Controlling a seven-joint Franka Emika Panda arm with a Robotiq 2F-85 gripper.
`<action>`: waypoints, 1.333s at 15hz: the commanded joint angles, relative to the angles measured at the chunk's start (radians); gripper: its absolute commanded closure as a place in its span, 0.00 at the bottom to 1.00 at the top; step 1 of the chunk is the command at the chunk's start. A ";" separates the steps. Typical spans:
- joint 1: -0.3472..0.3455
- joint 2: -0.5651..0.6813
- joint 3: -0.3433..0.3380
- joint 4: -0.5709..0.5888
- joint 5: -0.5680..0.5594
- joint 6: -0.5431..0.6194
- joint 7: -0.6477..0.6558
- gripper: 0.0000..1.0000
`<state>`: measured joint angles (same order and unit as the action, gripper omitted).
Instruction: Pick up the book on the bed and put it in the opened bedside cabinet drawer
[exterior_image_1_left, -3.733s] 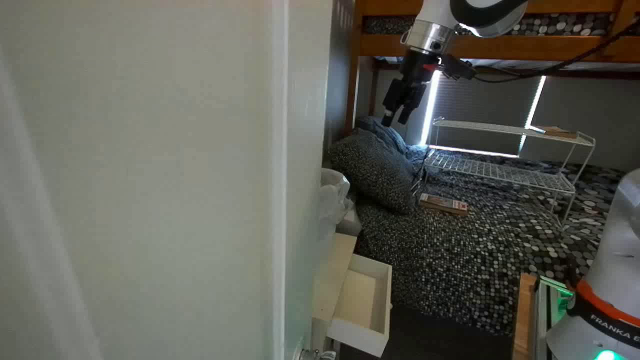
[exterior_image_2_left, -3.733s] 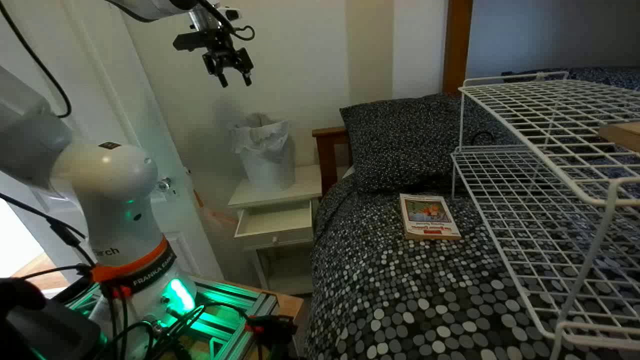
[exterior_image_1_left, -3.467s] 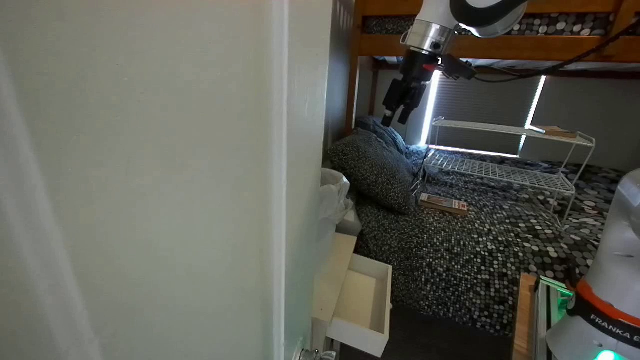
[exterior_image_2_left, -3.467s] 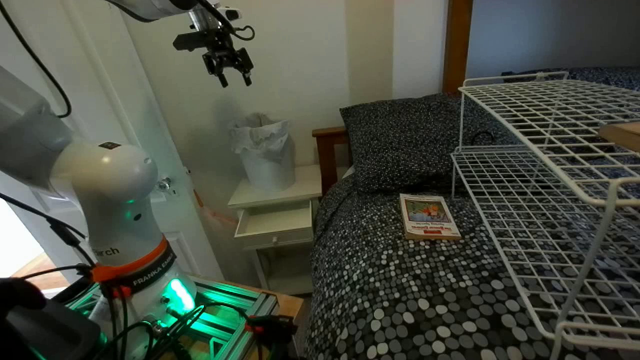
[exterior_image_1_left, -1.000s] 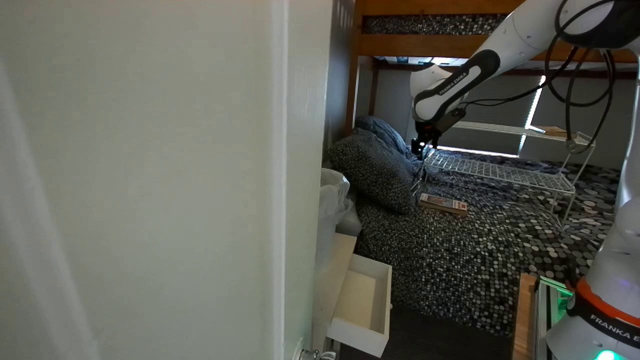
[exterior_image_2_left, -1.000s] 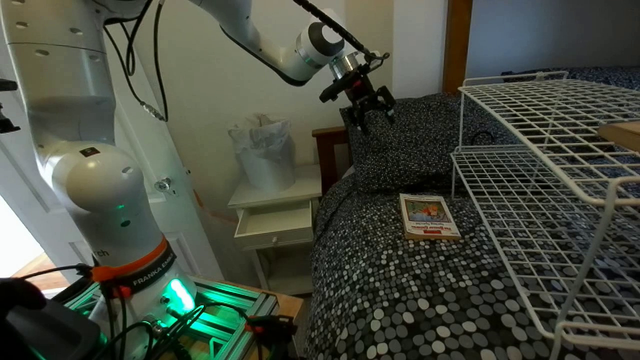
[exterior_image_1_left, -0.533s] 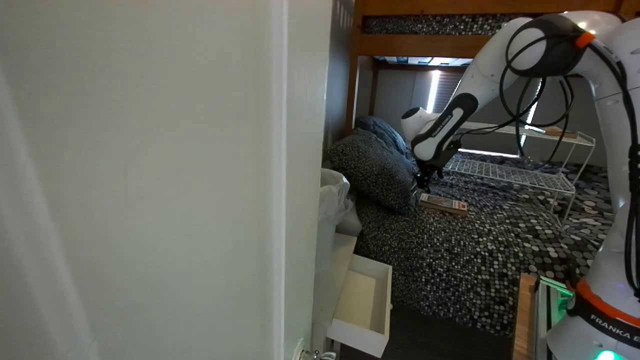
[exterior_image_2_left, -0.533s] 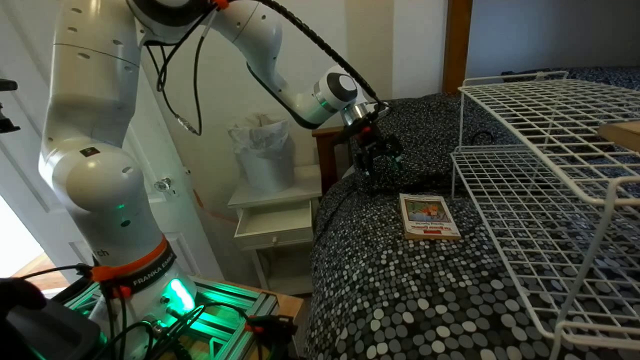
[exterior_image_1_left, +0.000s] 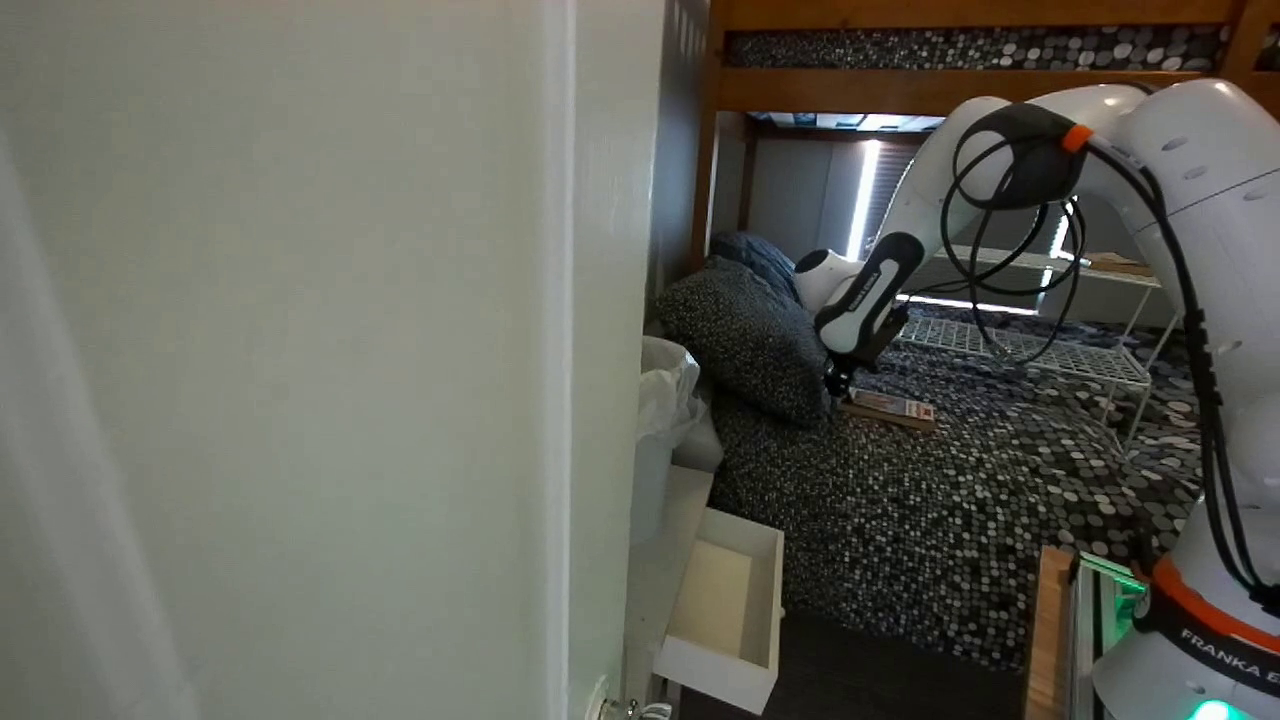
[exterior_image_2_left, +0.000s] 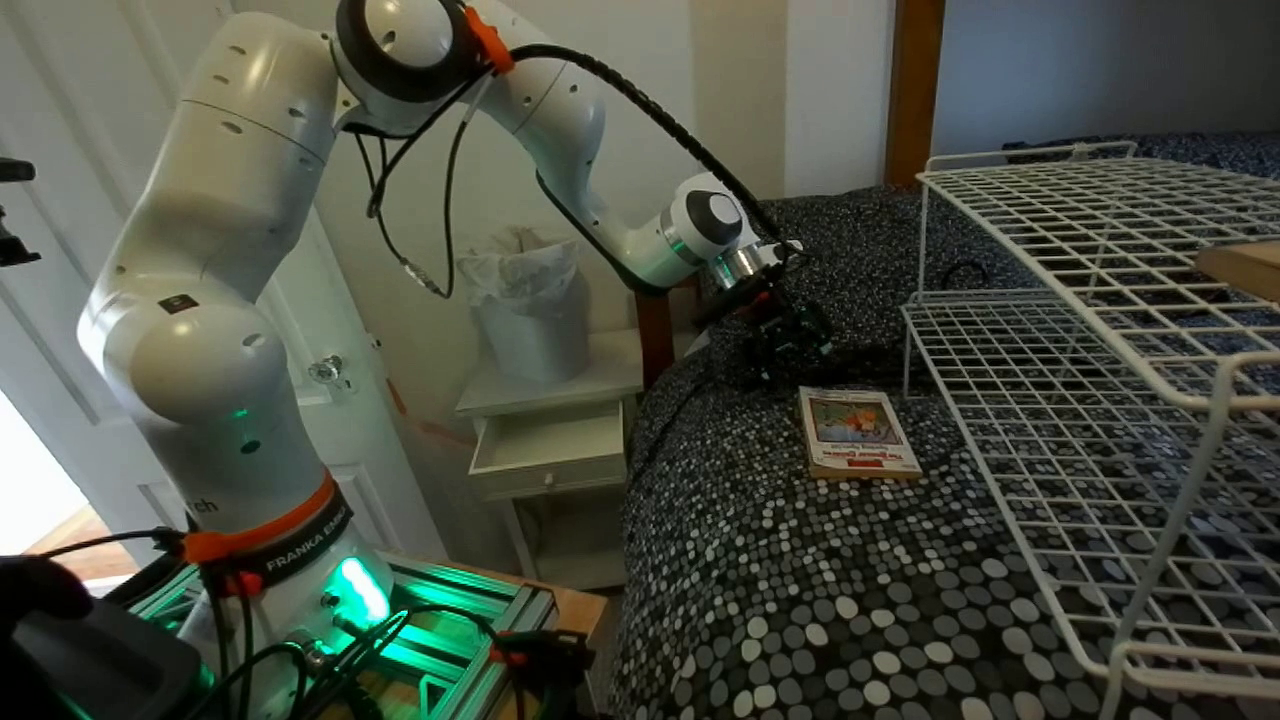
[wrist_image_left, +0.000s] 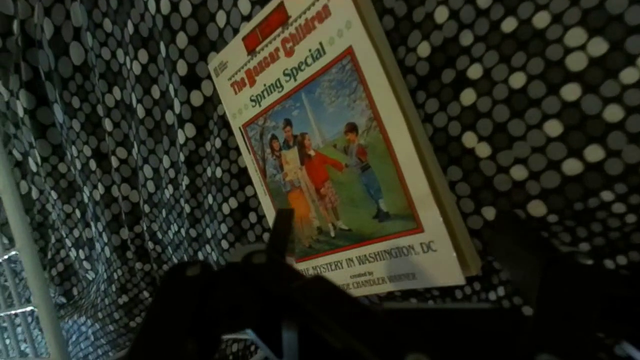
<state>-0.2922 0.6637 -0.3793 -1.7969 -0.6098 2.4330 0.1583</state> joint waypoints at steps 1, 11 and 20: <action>-0.002 0.089 -0.011 0.091 0.029 0.004 -0.003 0.00; 0.012 0.222 -0.031 0.189 0.035 0.022 0.018 0.00; 0.006 0.231 -0.018 0.188 0.041 0.009 -0.049 0.00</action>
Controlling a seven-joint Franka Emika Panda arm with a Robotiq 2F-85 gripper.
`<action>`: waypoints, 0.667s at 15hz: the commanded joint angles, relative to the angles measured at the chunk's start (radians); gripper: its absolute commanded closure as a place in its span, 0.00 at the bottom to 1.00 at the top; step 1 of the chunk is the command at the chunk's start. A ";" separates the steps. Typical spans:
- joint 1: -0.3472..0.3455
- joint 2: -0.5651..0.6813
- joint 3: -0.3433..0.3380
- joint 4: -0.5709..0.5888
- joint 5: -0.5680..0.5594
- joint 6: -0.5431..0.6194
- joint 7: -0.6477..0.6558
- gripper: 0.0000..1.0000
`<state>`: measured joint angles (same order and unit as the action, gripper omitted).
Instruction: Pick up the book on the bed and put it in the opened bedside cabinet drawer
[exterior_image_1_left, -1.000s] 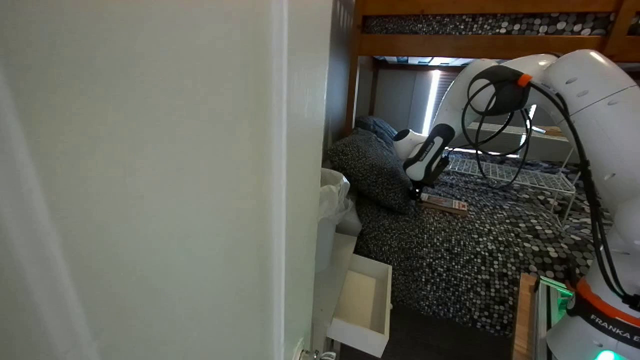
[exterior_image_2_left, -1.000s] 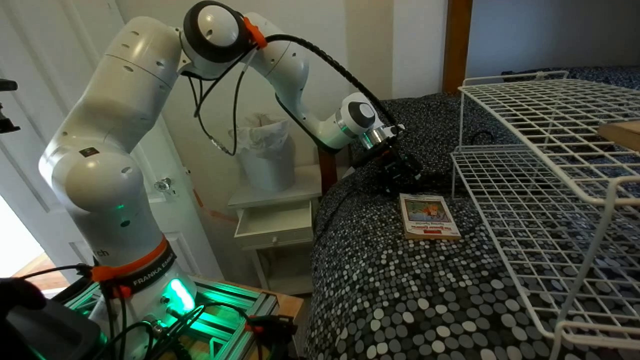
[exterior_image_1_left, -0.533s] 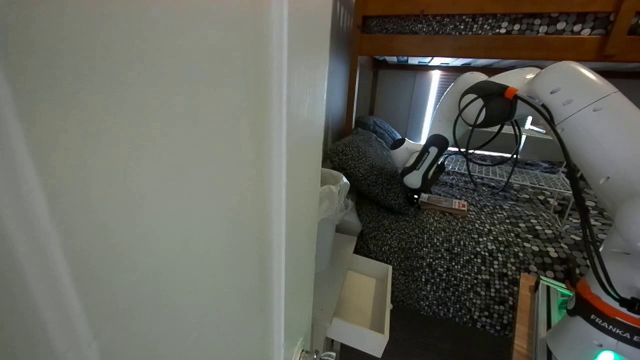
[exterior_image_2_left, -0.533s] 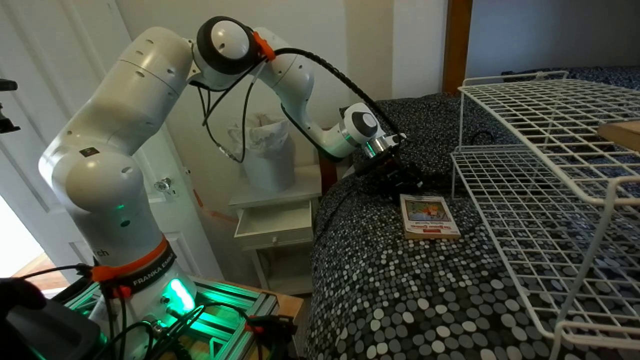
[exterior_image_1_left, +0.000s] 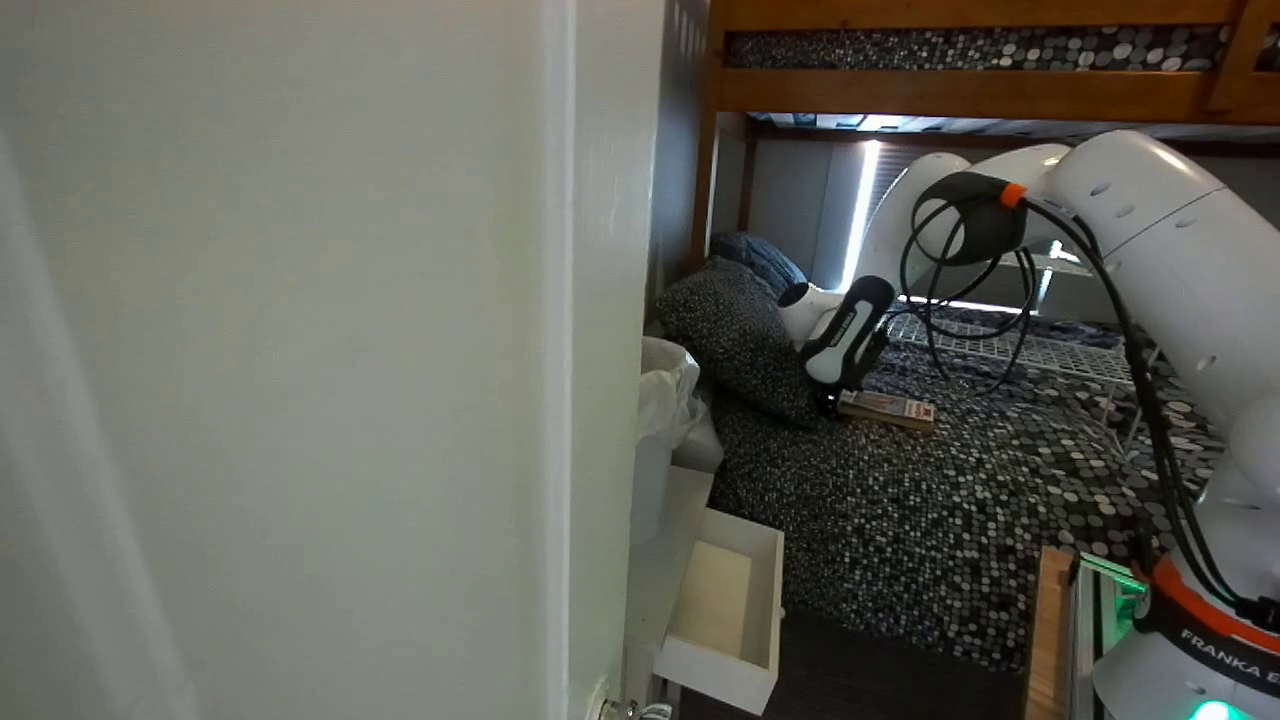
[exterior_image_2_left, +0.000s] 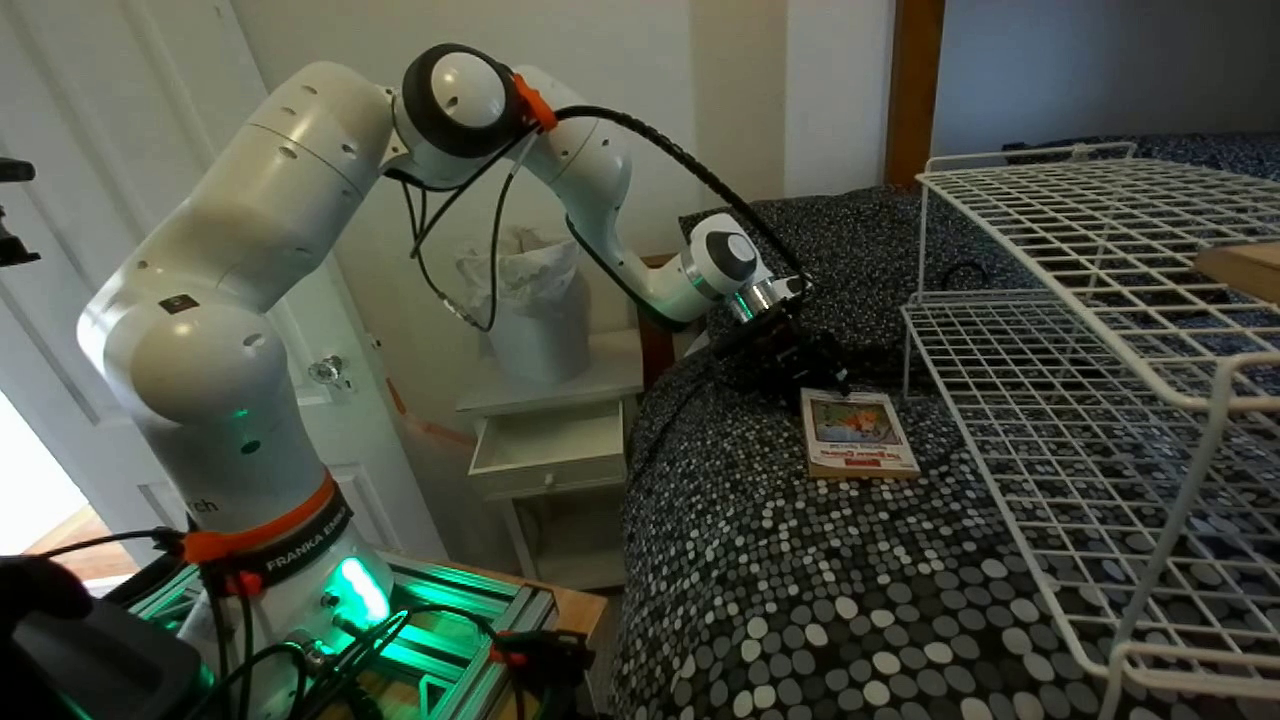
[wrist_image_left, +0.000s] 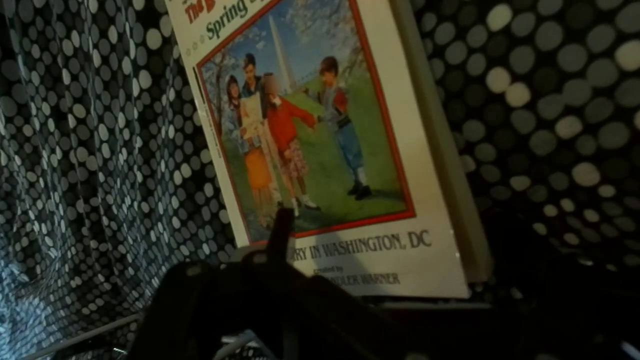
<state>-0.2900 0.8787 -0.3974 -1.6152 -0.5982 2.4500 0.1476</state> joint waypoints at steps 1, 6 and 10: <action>0.007 0.020 -0.006 0.010 0.025 -0.006 -0.033 0.00; 0.026 0.081 -0.051 0.071 0.002 -0.020 0.014 0.00; 0.025 0.111 -0.061 0.100 0.007 -0.019 0.007 0.42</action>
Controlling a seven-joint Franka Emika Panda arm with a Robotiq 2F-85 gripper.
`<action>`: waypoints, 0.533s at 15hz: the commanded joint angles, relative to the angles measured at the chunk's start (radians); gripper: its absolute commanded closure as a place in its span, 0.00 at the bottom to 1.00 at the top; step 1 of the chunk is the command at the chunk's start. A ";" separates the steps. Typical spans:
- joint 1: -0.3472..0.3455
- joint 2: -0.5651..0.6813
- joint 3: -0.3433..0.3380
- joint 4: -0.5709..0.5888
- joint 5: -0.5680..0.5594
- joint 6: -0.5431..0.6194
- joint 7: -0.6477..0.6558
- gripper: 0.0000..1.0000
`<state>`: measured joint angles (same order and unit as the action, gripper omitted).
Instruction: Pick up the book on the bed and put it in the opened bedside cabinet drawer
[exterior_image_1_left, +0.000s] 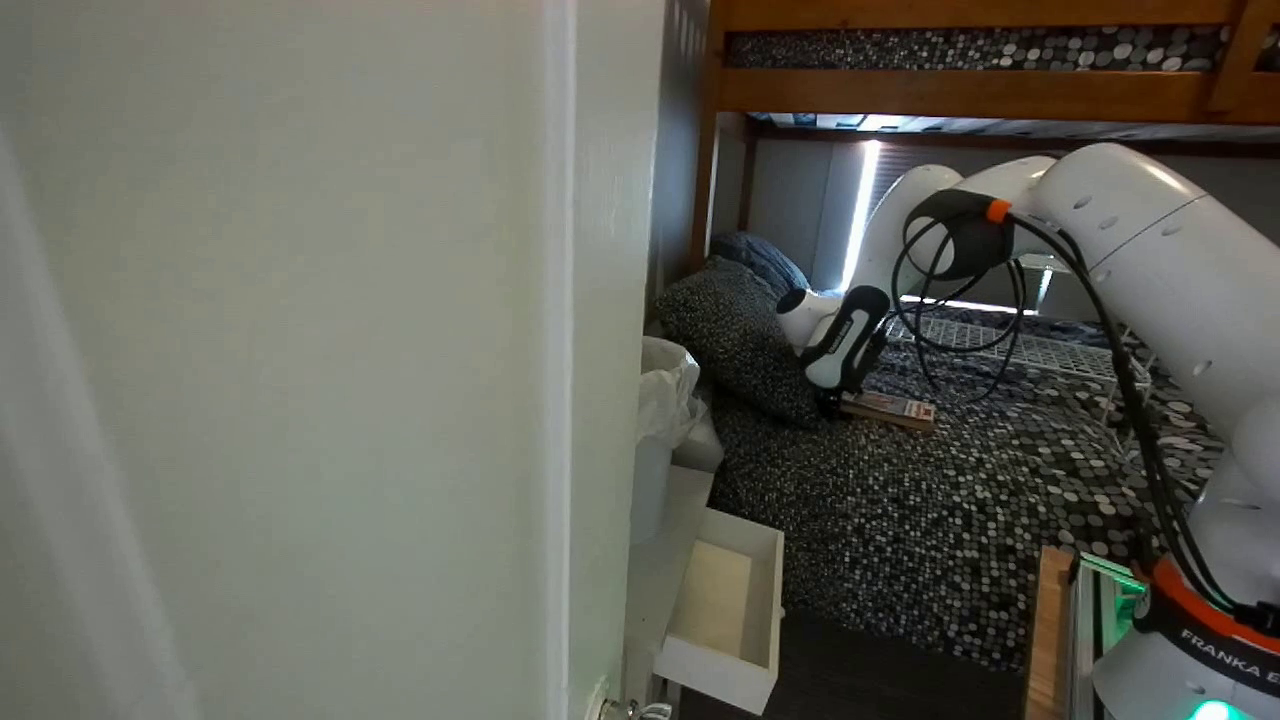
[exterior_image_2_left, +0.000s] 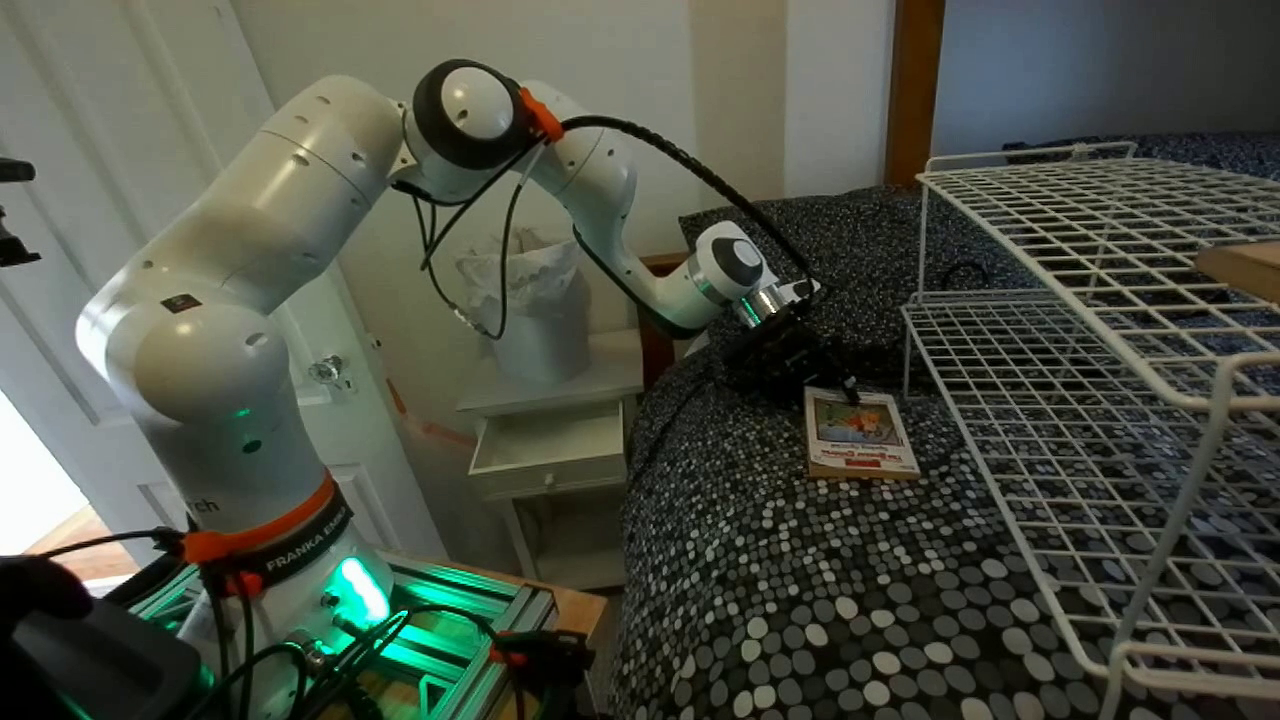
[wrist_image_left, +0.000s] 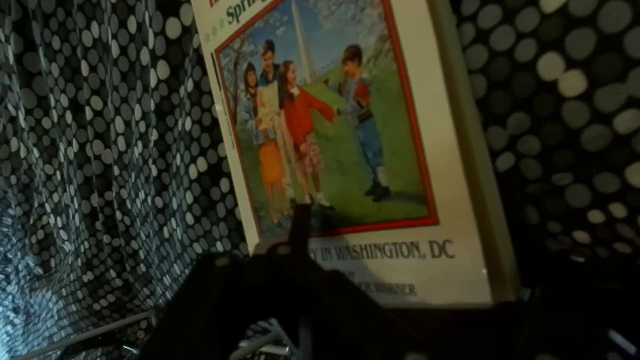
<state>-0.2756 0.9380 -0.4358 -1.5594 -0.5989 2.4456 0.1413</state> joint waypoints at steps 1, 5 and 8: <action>0.012 0.053 -0.023 0.045 0.009 -0.018 0.010 0.50; 0.027 0.026 -0.031 0.008 0.001 -0.009 0.010 0.79; 0.045 -0.005 -0.044 -0.033 -0.009 -0.001 0.016 0.93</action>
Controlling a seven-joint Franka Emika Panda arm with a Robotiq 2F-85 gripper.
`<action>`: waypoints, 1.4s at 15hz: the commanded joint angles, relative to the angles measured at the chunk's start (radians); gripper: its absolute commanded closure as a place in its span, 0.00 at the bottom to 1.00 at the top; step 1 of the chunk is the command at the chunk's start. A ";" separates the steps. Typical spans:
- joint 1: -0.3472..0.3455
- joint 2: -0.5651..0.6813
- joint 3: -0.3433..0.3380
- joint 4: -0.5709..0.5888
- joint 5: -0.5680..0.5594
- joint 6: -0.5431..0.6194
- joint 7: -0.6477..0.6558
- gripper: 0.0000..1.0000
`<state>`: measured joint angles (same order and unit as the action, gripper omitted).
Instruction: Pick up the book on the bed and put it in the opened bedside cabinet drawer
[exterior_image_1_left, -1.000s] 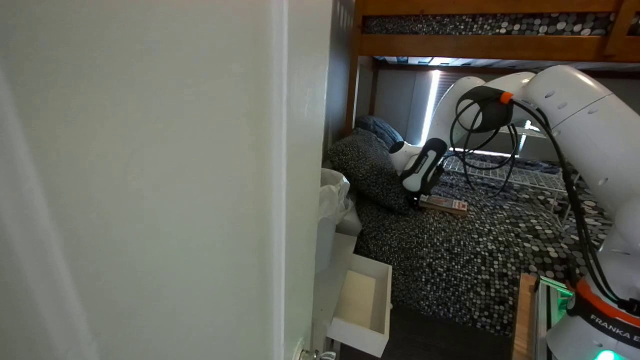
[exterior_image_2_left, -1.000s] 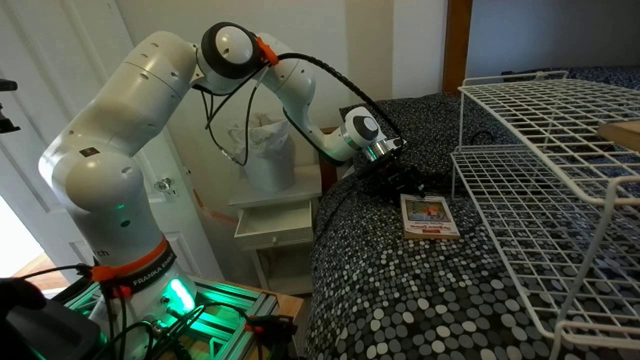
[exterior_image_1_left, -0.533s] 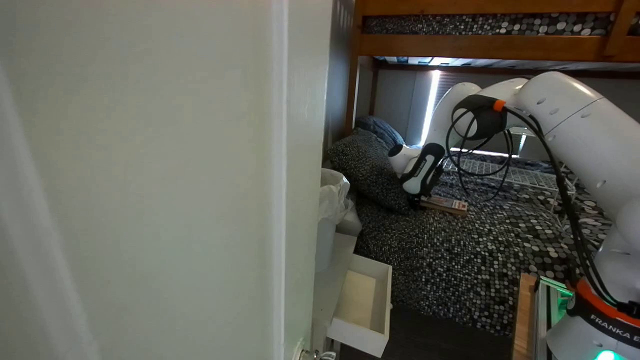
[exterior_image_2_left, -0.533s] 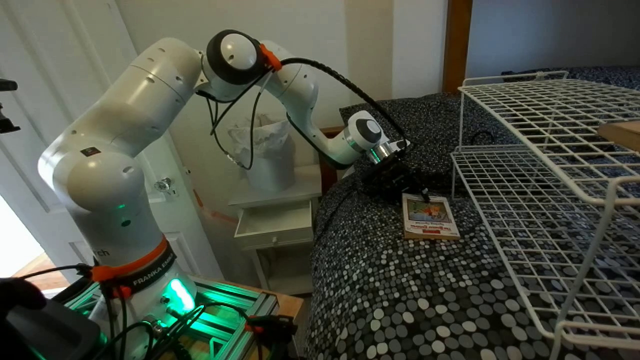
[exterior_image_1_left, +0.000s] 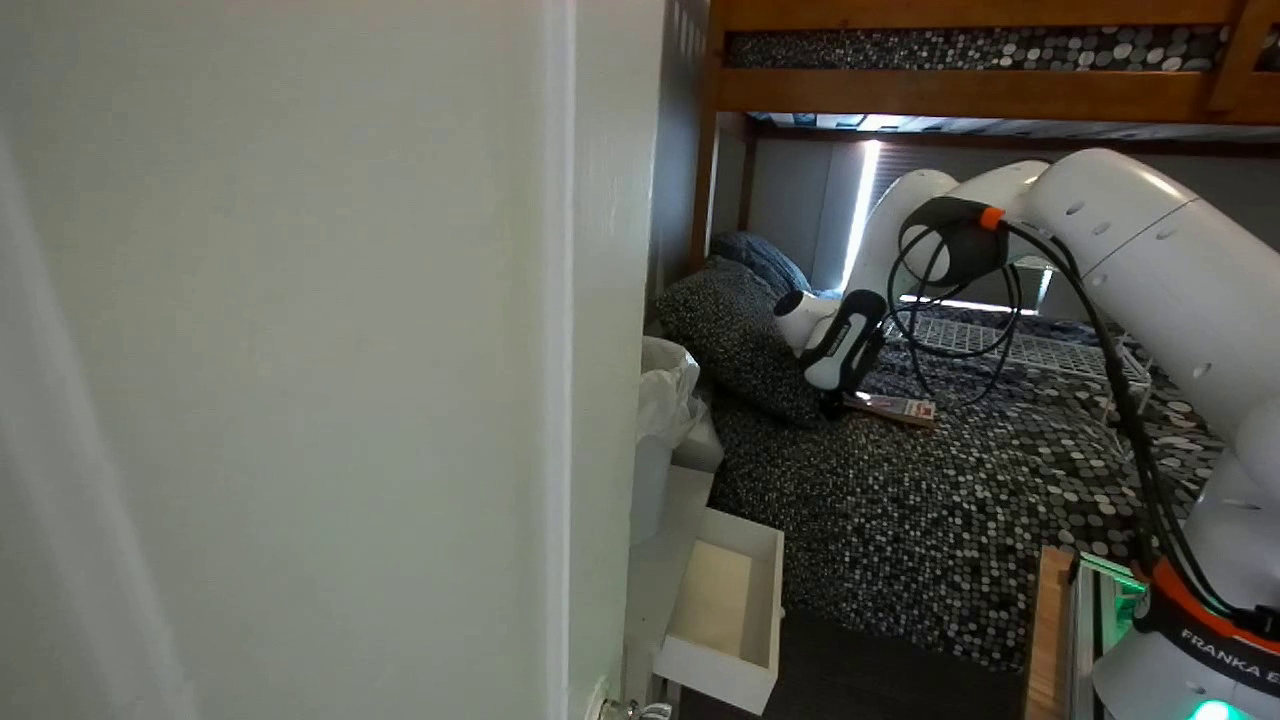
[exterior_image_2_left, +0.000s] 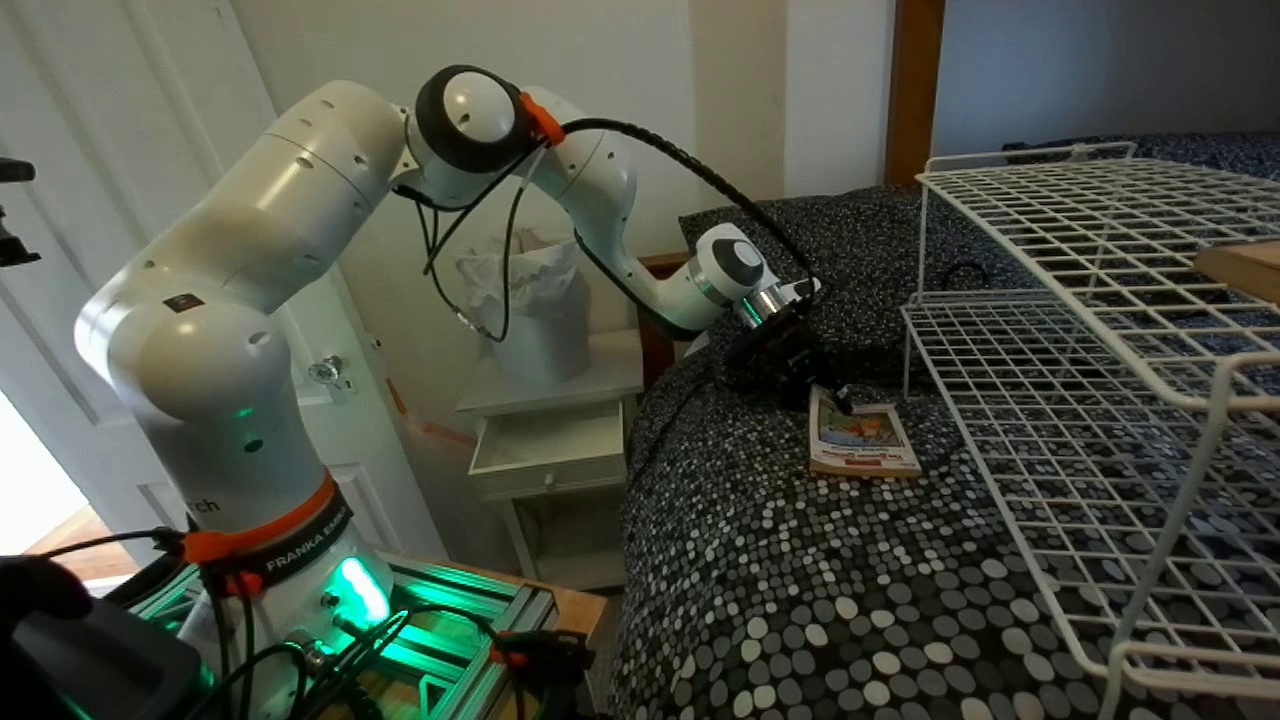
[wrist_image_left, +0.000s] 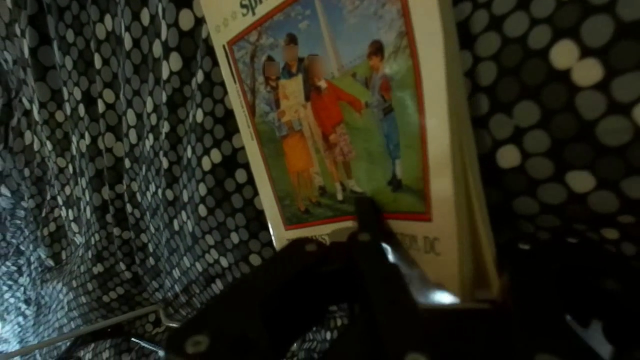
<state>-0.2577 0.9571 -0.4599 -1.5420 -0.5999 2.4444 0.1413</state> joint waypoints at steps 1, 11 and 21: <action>0.035 -0.034 -0.028 -0.064 -0.014 0.002 0.019 0.97; 0.075 -0.365 -0.084 -0.469 -0.201 0.153 -0.047 0.96; 0.443 -0.611 -0.577 -0.832 -0.998 0.719 0.192 0.96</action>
<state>0.0108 0.4352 -0.8590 -2.3082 -1.4032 3.0810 0.2481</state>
